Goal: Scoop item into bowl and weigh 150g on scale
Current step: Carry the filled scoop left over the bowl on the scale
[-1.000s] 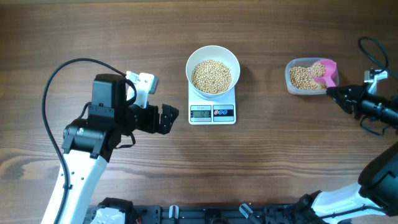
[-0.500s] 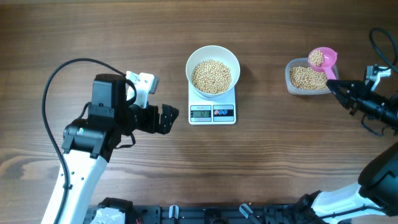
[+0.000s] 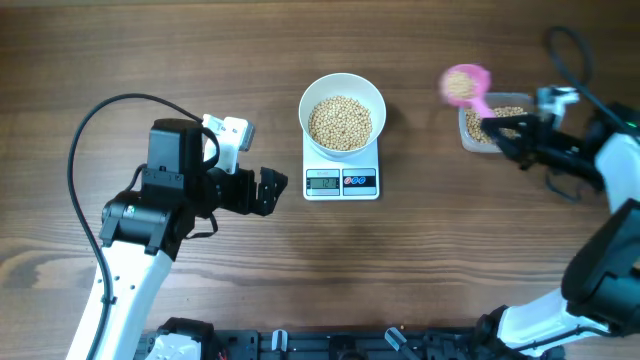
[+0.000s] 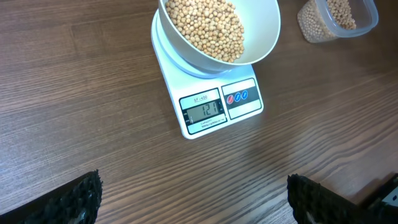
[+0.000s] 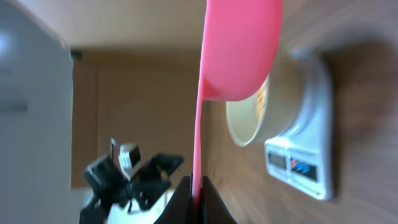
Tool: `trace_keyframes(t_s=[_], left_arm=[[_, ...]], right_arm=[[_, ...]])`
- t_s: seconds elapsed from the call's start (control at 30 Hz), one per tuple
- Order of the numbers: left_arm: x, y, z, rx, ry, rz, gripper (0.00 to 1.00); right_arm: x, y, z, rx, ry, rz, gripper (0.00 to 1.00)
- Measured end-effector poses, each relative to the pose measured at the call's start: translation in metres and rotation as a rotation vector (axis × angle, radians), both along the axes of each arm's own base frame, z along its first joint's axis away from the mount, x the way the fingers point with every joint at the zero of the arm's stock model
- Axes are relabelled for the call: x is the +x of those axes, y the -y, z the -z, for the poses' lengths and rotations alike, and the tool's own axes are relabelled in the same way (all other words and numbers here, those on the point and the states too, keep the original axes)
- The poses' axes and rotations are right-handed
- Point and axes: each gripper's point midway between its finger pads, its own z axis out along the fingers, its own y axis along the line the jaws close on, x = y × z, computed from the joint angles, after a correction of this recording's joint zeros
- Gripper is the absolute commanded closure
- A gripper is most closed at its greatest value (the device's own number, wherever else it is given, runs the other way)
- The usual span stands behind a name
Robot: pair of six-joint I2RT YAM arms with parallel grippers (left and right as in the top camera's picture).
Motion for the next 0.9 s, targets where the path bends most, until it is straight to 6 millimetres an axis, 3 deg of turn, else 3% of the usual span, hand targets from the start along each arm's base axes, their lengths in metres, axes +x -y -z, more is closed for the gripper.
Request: trace_keyframes(t_s=[0.2, 0.4, 0.77, 0.9], left_arm=[[0.0, 0.0, 0.0, 0.0, 0.0, 0.0, 0.0], [0.0, 0.0, 0.0, 0.0, 0.0, 0.0, 0.0], [0.0, 0.0, 0.0, 0.0, 0.0, 0.0, 0.0], [0.0, 0.0, 0.0, 0.0, 0.0, 0.0, 0.0]], right_arm=[[-0.005, -0.073, -0.001, 0.008, 0.001, -0.206, 0.96], [-0.008, -0.124, 0.001, -0.038, 0.075, -0.349, 0.96], [-0.004, -0.157, 0.052, -0.379, 0.046, -0.386, 0.96], [-0.004, -0.161, 0.055, -0.528, 0.108, -0.38, 0.96]])
